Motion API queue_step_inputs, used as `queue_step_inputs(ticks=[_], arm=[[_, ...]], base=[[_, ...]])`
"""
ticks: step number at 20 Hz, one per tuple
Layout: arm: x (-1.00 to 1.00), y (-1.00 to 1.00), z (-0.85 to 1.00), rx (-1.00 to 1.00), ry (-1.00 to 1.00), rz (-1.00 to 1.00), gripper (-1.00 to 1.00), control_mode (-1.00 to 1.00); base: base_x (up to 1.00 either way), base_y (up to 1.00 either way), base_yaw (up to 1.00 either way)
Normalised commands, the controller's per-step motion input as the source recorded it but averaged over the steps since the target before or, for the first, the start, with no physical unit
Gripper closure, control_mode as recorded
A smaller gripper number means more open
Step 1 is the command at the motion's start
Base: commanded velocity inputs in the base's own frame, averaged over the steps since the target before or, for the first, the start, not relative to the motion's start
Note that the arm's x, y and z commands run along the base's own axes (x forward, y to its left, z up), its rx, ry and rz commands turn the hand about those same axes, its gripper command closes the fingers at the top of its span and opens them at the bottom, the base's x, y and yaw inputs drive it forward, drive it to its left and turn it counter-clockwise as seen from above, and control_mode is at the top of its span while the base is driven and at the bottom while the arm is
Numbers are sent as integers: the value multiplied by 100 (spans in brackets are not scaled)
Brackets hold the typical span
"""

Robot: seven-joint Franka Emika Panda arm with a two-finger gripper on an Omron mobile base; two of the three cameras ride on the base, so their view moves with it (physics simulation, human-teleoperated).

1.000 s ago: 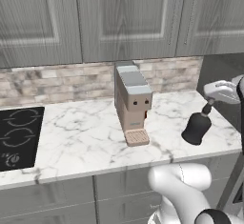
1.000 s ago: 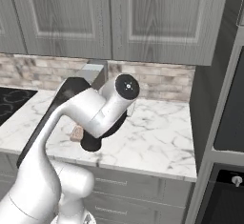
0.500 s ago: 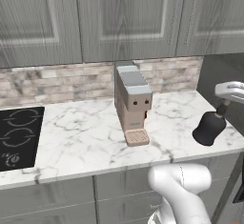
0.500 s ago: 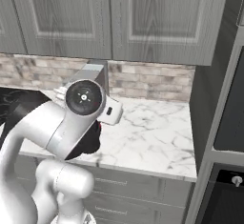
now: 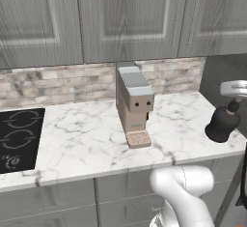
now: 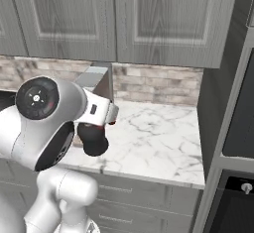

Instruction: Move the drinks to the dining counter.

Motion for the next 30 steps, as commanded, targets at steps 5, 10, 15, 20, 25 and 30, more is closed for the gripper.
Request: queue_step_inputs(ticks=[5, 10, 15, 20, 25, 30], arm=[[-19, 24, 18, -7, -6, 14, 100, -100], [-21, 24, 3, 0, 2, 16, 100, -100], [-13, 26, 6, -4, 3, 8, 100, -100], [0, 25, 11, -14, 1, 1, 100, -100], [-8, 20, 17, -18, 0, -1, 100, -100], [-4, 8, 3, -4, 0, -1, 100, 100]], base=[[0, 0, 0], [0, 0, 0], [0, 0, 0], [0, 0, 0], [0, 0, 0], [-26, 44, -2]])
